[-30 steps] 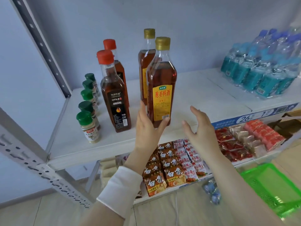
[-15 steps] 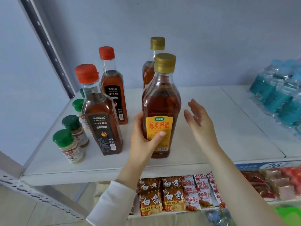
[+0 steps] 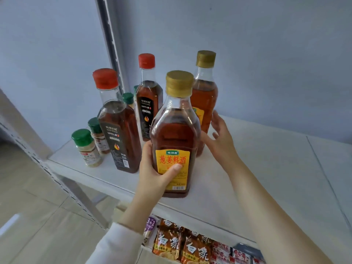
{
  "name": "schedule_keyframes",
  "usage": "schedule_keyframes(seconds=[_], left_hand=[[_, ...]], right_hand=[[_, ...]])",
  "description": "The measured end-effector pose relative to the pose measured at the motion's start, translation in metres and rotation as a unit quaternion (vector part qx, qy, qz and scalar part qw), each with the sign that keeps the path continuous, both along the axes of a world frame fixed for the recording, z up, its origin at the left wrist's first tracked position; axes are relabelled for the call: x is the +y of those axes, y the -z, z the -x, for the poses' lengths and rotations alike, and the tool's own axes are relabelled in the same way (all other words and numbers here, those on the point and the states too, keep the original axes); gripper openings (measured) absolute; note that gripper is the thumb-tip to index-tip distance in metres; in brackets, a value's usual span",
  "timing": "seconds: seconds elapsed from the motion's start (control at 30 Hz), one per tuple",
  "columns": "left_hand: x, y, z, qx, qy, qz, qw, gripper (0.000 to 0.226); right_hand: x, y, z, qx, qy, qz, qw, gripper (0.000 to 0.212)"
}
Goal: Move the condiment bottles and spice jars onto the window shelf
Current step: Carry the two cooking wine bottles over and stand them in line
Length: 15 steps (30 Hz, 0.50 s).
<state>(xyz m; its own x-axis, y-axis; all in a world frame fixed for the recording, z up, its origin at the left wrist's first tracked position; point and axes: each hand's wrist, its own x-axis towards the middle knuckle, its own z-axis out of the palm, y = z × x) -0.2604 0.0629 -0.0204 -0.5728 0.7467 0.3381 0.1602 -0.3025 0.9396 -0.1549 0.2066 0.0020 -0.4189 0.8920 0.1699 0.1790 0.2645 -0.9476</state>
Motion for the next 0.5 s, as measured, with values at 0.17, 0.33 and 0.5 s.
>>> schedule_keyframes(seconds=[0.17,0.33,0.5], left_hand=[[0.000,-0.001,-0.001,-0.002,-0.008,0.000,1.000,0.051],[0.002,0.000,0.000,-0.005,-0.016,0.008,1.000,0.052],[0.003,-0.002,0.002,-0.012,-0.018,0.009,1.000,0.052]], right_hand=[[0.016,-0.006,0.015,0.031,-0.018,0.008,0.999,0.064],[0.021,-0.003,0.024,0.047,-0.003,0.026,0.999,0.058],[0.020,-0.001,0.022,0.068,0.010,0.034,0.997,0.049]])
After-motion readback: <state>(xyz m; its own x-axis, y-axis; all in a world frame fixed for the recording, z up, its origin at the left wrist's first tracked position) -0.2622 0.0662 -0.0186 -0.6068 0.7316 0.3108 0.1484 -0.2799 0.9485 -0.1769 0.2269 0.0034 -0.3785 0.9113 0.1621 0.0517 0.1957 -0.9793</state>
